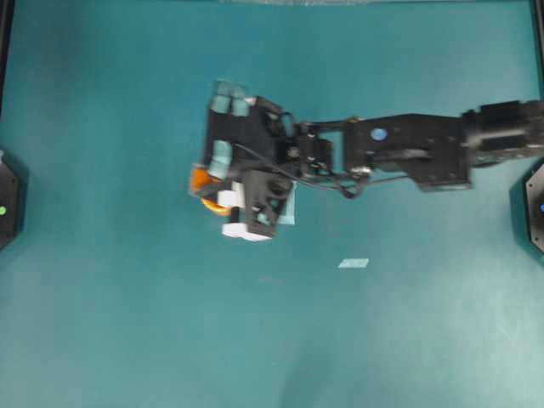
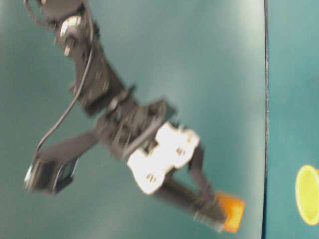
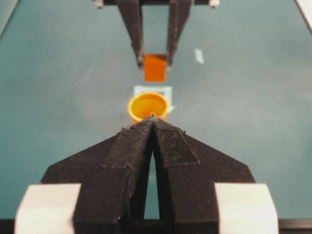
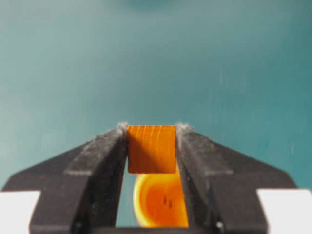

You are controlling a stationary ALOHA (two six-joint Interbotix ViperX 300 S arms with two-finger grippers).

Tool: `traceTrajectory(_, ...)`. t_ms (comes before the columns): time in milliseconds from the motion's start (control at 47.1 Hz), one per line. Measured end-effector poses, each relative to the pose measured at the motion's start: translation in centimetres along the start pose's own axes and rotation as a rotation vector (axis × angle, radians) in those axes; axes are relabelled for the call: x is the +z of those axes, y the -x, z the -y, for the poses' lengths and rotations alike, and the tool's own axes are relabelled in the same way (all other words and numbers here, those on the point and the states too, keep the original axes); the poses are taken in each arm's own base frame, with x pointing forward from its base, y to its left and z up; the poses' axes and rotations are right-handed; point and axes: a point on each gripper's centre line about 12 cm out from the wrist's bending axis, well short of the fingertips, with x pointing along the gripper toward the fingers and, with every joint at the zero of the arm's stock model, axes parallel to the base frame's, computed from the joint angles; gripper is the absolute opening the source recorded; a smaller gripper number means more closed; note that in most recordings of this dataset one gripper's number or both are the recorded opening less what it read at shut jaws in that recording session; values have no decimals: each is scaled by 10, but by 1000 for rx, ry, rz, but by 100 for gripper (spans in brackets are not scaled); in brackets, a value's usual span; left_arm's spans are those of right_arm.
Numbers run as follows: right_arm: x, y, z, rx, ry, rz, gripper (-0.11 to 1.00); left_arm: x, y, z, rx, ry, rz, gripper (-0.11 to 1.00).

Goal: Move the block to the left with right arm.

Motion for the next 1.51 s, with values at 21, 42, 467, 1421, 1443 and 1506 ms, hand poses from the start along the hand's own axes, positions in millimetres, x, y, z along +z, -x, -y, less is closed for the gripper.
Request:
traceTrajectory(21, 3, -3, 0, 0, 0, 6, 40, 0, 0, 0, 0, 0, 0, 0)
traceTrajectory(42, 8, -6, 0, 1, 1, 17, 40, 0, 0, 0, 0, 0, 0, 0)
traceTrajectory(467, 56, -47, 6, -9, -3, 128, 40, 0, 0, 0, 0, -2, 0, 0)
traceTrajectory(1421, 59, -62, 9, -13, -5, 137, 40, 0, 0, 0, 0, -2, 2, 0)
traceTrajectory(1443, 59, -62, 10, -15, -5, 137, 40, 0, 0, 0, 0, -2, 3, 0)
traceTrajectory(1506, 60, -62, 10, -15, -7, 139, 40, 0, 0, 0, 0, -2, 3, 0)
